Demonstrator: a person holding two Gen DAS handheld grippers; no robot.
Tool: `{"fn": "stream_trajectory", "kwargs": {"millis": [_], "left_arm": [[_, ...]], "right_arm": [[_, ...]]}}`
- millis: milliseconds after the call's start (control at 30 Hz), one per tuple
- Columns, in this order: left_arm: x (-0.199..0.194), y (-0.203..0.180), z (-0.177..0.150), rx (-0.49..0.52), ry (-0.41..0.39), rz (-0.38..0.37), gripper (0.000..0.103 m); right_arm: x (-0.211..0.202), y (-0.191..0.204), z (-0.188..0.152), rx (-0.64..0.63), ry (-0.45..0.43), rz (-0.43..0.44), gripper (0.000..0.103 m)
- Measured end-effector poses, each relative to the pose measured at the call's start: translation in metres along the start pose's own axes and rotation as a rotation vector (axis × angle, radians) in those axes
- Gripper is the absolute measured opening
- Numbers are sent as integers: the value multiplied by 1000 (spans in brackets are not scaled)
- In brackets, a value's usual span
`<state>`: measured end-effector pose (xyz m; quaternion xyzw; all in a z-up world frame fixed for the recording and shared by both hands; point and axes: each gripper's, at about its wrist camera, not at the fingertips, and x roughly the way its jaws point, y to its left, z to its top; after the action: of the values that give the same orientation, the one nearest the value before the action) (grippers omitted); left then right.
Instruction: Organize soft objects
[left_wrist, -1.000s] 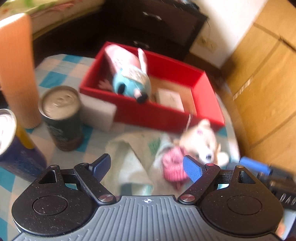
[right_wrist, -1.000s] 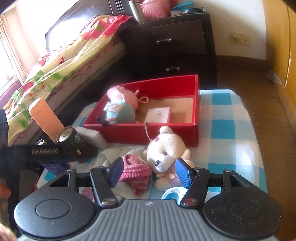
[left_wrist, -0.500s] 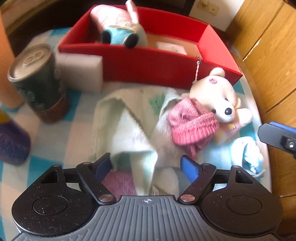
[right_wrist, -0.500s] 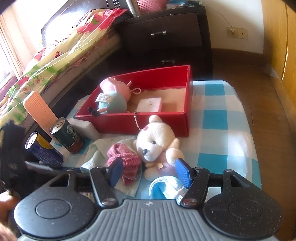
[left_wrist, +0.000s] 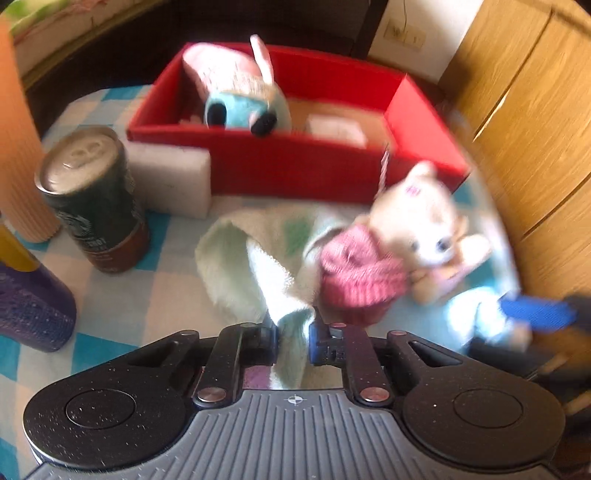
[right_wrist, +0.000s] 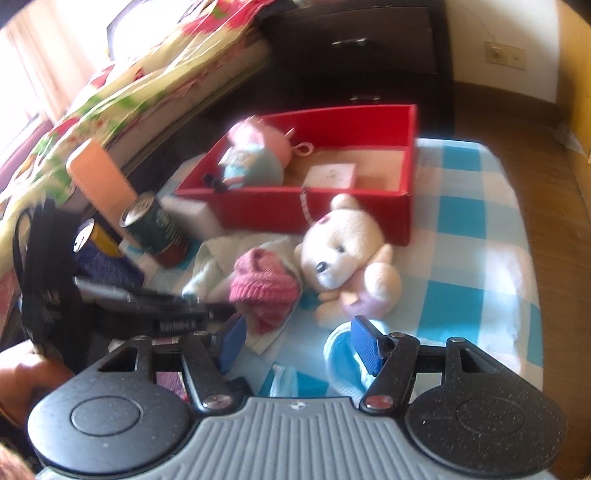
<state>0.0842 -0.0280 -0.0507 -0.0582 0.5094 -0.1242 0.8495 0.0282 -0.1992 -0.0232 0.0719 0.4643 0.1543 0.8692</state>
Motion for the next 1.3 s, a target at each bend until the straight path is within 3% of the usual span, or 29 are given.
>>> {"fn": "stream_trajectory", "kwargs": {"millis": [233, 333, 467, 567, 633, 800, 900, 967, 1033, 1133, 1167, 1233, 1300], "left_arm": [[-46, 21, 7, -78, -106, -73, 10], [-59, 30, 8, -111, -136, -102, 10], [-73, 31, 12, -118, -186, -120, 10], [-74, 33, 12, -118, -182, -111, 11], [-71, 33, 11, -115, -169, -107, 11], [-74, 35, 6, -102, -162, -110, 11], [-75, 37, 6, -112, -162, -122, 11], [-74, 37, 5, -122, -162, -128, 12], [-73, 35, 5, -125, -157, -131, 12], [-70, 34, 5, -116, -147, -131, 13], [-69, 34, 4, -115, -143, -131, 13], [-67, 35, 3, -118, -133, -134, 13], [-66, 35, 3, -120, -127, -139, 14]], "right_arm": [[17, 37, -21, -188, 117, 67, 42], [25, 54, -32, -266, 136, 83, 56], [33, 72, -39, -351, 146, 114, 58], [39, 82, -45, -439, 153, 114, 69], [42, 88, -49, -487, 171, 90, 69], [-1, 75, -37, -518, 36, 88, 69], [-11, 57, -35, -523, 21, -2, 66], [0, 37, -28, -382, 59, -35, 53], [20, 23, -24, -262, 121, -8, 37], [45, 30, -31, -288, 201, -15, 33], [52, 33, -34, -288, 225, -15, 26], [57, 31, -38, -251, 232, 3, 21], [53, 13, -31, -126, 242, 45, 2]]}}
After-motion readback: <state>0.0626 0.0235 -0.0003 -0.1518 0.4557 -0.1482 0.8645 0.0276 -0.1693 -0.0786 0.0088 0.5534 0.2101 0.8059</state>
